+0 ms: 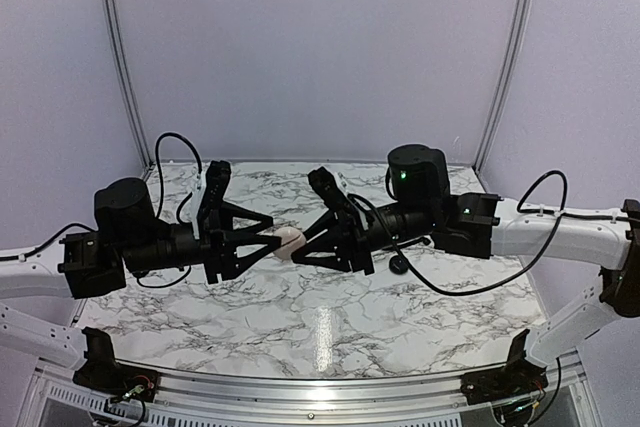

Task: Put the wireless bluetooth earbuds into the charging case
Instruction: Open the charging case at the center of the board, then move the left earbud to the center of the board.

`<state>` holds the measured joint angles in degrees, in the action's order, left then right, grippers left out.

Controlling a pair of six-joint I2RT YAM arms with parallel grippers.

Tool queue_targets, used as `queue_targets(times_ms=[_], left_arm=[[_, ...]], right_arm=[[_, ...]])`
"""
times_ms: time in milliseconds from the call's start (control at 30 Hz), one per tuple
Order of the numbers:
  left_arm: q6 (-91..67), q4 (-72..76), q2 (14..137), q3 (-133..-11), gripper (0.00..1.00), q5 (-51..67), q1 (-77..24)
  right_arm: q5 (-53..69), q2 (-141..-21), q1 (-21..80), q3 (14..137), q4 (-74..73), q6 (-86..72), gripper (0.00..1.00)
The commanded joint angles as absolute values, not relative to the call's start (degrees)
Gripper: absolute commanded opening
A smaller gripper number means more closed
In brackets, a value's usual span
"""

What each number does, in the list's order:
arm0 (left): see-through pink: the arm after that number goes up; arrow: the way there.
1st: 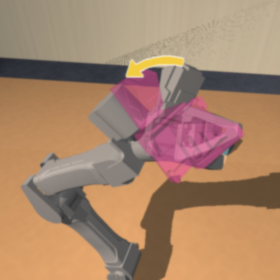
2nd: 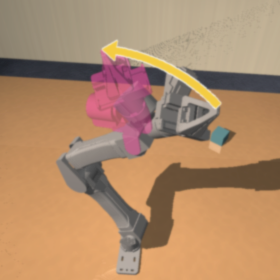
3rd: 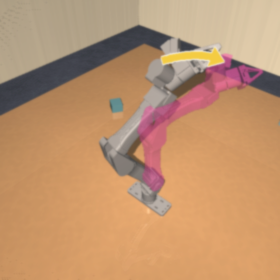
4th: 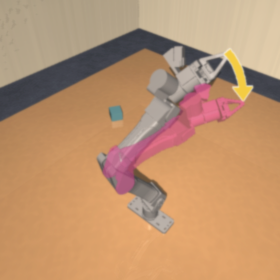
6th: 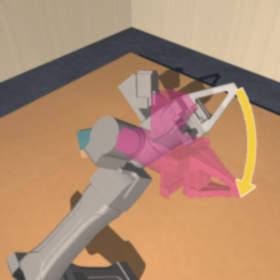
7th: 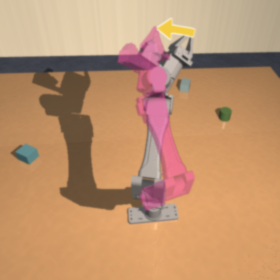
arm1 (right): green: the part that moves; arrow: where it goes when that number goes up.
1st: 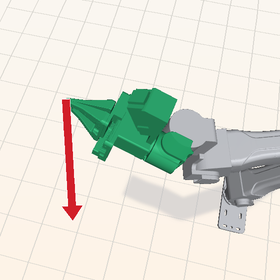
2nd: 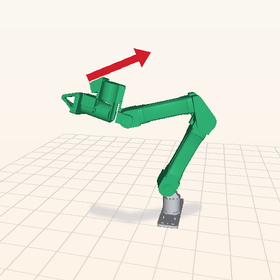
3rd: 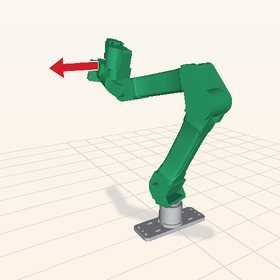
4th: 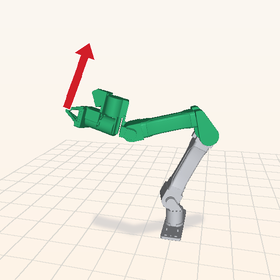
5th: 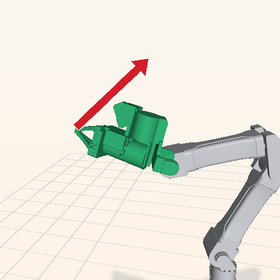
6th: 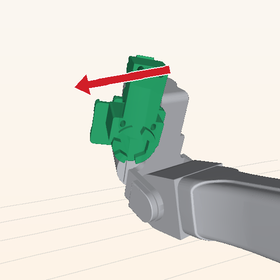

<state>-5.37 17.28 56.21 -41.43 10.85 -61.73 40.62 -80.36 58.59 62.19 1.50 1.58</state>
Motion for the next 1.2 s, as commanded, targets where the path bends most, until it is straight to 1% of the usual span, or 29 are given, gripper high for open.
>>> queue_targets(times_ms=[0, 300, 367, 500, 600, 767, 900, 1000, 1067, 1167], left_arm=[[-4.7, 17.2, 56.6, -42.9, 0.48, 4.7, -61.2], [-6.8, 15.7, 58.1, -43.5, 0.48, 0.4, -59.7], [-7.7, 14.1, 58.8, -44.2, 0.49, -2.4, -58.9], [-11.2, 10.0, 60.5, -46.3, 0.54, -5.3, -55.8], [-13.1, 6.2, 62.4, -47.9, 0.59, -6.3, -51.6], [-14.8, -5.3, 71.6, -54.7, 0.62, -4.6, -40.9], [-14.9, -6.4, 78.9, -57.4, 0.63, -1.6, -33.4], [-17.8, -6.7, 85.0, -60.6, 0.63, 3.4, -27.3], [-19.5, -6.7, 89.2, -63.2, 0.6, 5.7, -24.6], [-19.8, -6.8, 95.4, -67.7, 0.54, 4.4, -23.9]], right_arm=[[41.2, -78.9, 59.4, 63.7, 0.4, 3.7, 0.0], [41.0, -77.1, 59.4, 61.3, 2.4, 3.7, 0.0], [40.9, -76.7, 59.3, 60.4, 3.4, 3.4, 0.0], [40.3, -75.5, 58.1, 57.4, 6.9, 1.3, 0.0], [39.8, -73.6, 55.6, 54.0, 10.6, -1.6, 0.0], [37.7, -68.8, 52.2, 47.1, 16.8, -1.8, 0.0], [33.6, -63.7, 52.1, 40.5, 21.7, 3.5, 0.0], [31.1, -62.1, 52.1, 38.3, 21.5, 5.1, 0.0], [30.3, -61.7, 52.1, 37.7, 21.2, 5.3, 0.0], [30.1, -61.7, 52.1, 37.6, 20.6, 5.9, 0.0]])
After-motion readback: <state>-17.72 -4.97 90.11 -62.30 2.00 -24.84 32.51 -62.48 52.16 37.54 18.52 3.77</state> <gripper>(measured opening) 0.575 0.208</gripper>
